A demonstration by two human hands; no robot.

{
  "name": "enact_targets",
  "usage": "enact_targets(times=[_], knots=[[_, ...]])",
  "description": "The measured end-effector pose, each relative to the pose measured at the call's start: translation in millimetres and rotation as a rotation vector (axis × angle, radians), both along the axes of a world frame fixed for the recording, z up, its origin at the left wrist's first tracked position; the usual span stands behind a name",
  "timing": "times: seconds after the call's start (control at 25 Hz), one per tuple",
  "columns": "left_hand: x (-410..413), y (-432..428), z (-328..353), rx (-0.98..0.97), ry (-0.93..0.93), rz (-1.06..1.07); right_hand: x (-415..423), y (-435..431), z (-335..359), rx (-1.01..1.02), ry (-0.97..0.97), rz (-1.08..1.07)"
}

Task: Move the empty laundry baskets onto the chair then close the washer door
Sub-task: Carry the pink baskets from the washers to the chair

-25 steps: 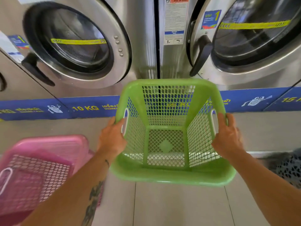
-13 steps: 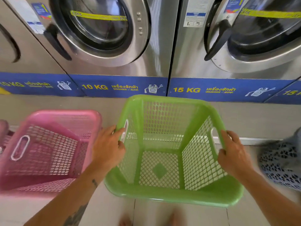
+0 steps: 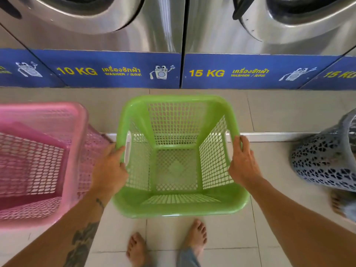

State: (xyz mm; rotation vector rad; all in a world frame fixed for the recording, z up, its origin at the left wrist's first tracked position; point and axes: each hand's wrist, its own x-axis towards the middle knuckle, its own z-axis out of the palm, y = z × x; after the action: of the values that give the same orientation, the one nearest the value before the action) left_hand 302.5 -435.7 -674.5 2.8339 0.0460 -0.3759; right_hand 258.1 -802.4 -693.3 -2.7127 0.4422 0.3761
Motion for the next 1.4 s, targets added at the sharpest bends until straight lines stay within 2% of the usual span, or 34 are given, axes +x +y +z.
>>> enact_targets(times=[0.16,0.32,0.52,0.64,0.72,0.88,1.04,1.16,1.4], knots=[[-7.3,-11.0,-1.4,-0.048,0.201,0.100,-21.4,-8.3,-5.3,0.108,0.060,-0.011],[-11.1,-3.5,24.7,-0.088,0.285,0.166,-17.6,-1.9,20.5,0.086,0.116,-0.029],[-17.1,14.8,69.4,-0.205,0.238,0.179,-7.3,41.6,80.7,0.212,0.061,0.030],[-29.9,40.6,106.1,-0.313,0.155,0.316,-5.1,90.0,118.6,0.269,0.009,0.108],[-41.0,74.4,132.8,-0.363,0.078,0.376,-5.1,134.2,140.1,0.277,-0.020,0.179],[-69.2,165.5,172.2,-0.336,0.030,0.273,-6.4,235.6,173.0,0.266,-0.103,0.309],[-132.9,299.1,202.6,-0.430,-0.041,0.466,-29.0,372.5,220.8,0.262,-0.120,0.409],[-178.5,390.4,242.5,-0.417,-0.072,0.484,-55.8,475.7,270.6,0.296,-0.105,0.477],[-229.8,523.6,319.5,-0.529,-0.170,0.642,-76.0,647.9,348.0,0.319,-0.101,0.706]])
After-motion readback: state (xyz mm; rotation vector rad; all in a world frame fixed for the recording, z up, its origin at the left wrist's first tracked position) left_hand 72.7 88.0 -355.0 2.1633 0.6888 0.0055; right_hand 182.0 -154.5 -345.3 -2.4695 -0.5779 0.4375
